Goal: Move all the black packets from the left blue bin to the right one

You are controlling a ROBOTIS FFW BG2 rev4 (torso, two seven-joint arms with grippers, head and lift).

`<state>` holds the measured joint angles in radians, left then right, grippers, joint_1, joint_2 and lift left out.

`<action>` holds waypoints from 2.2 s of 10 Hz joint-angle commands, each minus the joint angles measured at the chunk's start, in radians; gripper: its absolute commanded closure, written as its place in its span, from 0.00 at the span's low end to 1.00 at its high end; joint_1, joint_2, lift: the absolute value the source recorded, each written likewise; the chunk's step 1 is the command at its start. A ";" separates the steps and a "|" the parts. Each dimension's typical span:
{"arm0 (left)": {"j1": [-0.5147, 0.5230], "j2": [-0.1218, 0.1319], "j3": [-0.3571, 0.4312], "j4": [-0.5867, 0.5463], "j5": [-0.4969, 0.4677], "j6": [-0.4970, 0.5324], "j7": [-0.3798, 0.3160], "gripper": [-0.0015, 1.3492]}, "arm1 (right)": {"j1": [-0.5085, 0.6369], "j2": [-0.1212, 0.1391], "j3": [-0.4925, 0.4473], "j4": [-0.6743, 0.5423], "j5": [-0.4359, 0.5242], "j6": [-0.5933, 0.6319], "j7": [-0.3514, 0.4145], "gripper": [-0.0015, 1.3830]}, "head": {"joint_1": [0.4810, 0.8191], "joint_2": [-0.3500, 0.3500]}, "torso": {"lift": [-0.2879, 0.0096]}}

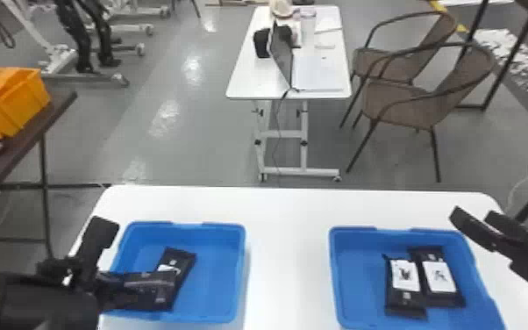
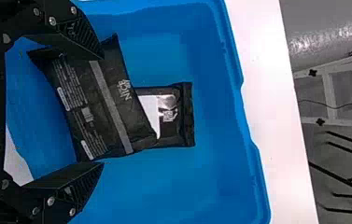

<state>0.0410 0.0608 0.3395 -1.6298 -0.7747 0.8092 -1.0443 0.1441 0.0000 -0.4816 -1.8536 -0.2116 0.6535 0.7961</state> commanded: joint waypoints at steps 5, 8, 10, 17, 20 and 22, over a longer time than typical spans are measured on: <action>-0.021 0.031 0.012 0.045 -0.107 -0.015 -0.057 0.18 | 0.002 0.001 0.000 0.007 -0.014 0.000 0.000 0.10 | 0.63 0.69 | 0.97; -0.070 0.048 -0.030 0.130 -0.103 -0.070 -0.046 0.18 | 0.005 0.001 0.003 0.010 -0.023 0.000 0.000 0.10 | 0.63 0.68 | 0.97; -0.090 0.048 -0.039 0.173 -0.095 -0.125 -0.020 0.18 | 0.008 0.001 0.003 0.011 -0.031 0.000 0.000 0.10 | 0.63 0.67 | 0.97; -0.159 0.090 -0.126 0.297 -0.113 -0.140 -0.042 0.00 | 0.002 0.001 0.009 0.025 -0.048 0.000 0.000 0.10 | 0.63 0.64 | 0.97; -0.191 0.093 -0.152 0.369 -0.153 -0.156 -0.042 0.00 | 0.000 0.001 0.011 0.031 -0.054 0.000 0.000 0.10 | 0.63 0.64 | 0.97; -0.196 0.094 -0.155 0.380 -0.178 -0.159 -0.040 0.00 | 0.000 0.001 0.012 0.039 -0.064 0.000 0.000 0.10 | 0.63 0.64 | 0.97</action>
<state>-0.1535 0.1543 0.1851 -1.2523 -0.9455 0.6507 -1.0844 0.1442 0.0000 -0.4696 -1.8180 -0.2718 0.6535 0.7961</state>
